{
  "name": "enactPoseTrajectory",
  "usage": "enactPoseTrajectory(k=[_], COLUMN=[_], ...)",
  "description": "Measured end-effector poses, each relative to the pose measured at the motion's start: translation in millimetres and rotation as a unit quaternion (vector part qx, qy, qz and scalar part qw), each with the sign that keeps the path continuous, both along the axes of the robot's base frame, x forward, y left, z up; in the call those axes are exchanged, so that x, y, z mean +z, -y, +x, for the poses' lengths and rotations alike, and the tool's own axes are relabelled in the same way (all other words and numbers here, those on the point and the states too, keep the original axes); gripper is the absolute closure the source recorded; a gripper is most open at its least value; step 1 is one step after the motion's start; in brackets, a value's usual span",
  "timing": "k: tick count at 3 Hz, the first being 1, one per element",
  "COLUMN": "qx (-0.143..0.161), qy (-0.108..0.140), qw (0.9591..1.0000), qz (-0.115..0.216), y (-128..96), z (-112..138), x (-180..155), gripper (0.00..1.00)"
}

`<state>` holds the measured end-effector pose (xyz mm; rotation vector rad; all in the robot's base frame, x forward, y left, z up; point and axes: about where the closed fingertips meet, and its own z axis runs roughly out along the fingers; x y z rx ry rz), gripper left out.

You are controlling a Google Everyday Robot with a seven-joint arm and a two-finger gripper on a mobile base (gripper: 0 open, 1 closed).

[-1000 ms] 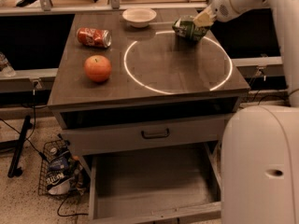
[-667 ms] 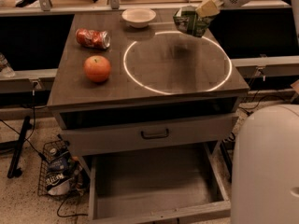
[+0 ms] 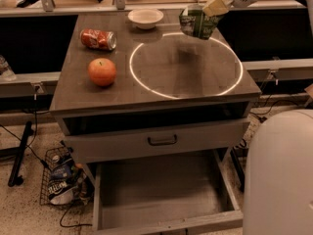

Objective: Place green jalapeno chip bag into middle drawer

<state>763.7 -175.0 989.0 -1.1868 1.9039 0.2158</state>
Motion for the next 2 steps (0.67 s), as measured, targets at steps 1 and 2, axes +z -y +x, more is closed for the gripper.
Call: enactPoseTrajectory(k=[1, 2], qx=[0.040, 0.061], qy=[-0.002, 0.011], qw=[0.9992, 0.9981], qz=[-0.004, 0.001], y=[11.7, 29.4], z=[-44.3, -98.7], x=[1.4, 5.5], gripper=[1.00, 1.00])
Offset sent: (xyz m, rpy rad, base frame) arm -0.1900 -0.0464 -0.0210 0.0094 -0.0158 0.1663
